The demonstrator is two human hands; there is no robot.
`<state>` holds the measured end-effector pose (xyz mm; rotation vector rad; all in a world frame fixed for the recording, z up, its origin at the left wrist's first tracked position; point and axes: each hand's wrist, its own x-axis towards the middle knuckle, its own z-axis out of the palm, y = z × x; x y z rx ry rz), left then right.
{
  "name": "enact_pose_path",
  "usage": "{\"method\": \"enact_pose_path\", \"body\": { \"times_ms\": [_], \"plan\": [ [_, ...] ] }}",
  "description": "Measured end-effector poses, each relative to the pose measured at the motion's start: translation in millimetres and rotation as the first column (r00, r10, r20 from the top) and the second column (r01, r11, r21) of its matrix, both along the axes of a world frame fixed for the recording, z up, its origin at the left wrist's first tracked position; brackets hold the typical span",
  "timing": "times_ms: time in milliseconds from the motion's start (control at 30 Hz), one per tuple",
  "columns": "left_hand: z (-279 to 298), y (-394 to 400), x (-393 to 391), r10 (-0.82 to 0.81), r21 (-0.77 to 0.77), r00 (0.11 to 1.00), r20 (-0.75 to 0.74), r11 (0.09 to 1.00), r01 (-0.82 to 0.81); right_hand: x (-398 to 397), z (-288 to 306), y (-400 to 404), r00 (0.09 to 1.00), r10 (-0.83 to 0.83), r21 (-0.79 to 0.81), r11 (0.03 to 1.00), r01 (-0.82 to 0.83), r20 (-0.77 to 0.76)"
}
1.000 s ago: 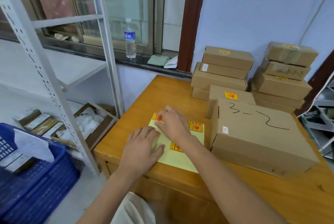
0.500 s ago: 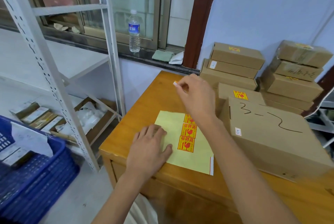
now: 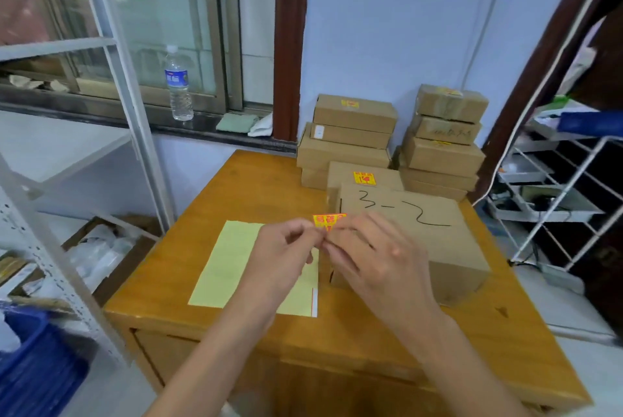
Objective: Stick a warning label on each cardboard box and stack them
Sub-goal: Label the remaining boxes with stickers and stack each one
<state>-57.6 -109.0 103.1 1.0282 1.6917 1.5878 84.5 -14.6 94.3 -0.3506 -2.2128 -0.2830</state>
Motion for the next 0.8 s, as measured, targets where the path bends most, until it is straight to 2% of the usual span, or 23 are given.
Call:
{"method": "enact_pose_path", "body": {
  "times_ms": [67, 100, 167, 233, 300, 367, 400, 467, 533, 667, 800],
  "plan": [
    [3, 8, 12, -0.045, 0.011, 0.999, -0.008, 0.999, 0.045, 18, 9, 4, 0.997, 0.027, -0.222, 0.974, -0.042, -0.071],
    [5, 12, 17, -0.067, 0.013, 0.997, -0.034, 0.998, 0.068, 27, 14, 7, 0.992, 0.015, -0.383, 0.921, -0.063, -0.126],
    [12, 21, 28, -0.107, 0.018, 0.989, -0.098, 0.994, 0.109, 42, 23, 18, 0.985, -0.081, -0.663, 0.747, -0.043, -0.155],
    [18, 32, 38, -0.151, 0.016, 0.978, -0.145, 0.988, 0.155, 56, 30, 37, 0.988, -0.094, -0.814, 0.578, -0.045, -0.122],
    [21, 44, 41, -0.182, 0.006, 0.963, -0.197, 0.982, 0.187, 63, 33, 54, 0.988, -0.012, -0.87, 0.476, -0.128, -0.152],
    [26, 62, 44, -0.209, -0.015, 0.932, -0.297, 0.977, 0.214, 71, 36, 74, 0.986, 0.003, -0.889, 0.431, -0.152, -0.167],
    [28, 72, 44, -0.204, -0.04, 0.893, -0.401, 0.978, 0.205, 73, 38, 84, 0.989, -0.005, -0.902, 0.411, -0.133, -0.149],
    [32, 94, 40, -0.163, -0.116, 0.746, -0.646, 0.987, 0.115, 77, 44, 101, 0.996, -0.007, -0.931, 0.358, -0.076, -0.084],
    [33, 114, 34, -0.15, -0.168, 0.658, -0.738, 0.985, 0.037, 79, 47, 119, 1.0, -0.026, -0.949, 0.315, -0.003, -0.012],
    [20, 147, 27, -0.171, -0.165, 0.683, -0.71, 0.983, 0.074, 73, 37, 142, 0.99, -0.082, -0.929, 0.343, 0.14, 0.119],
    [3, 155, 31, -0.038, 0.028, 0.77, -0.636, 0.997, 0.073, 68, 17, 150, 0.986, -0.112, -0.904, 0.397, 0.159, 0.124]
  ]
}}
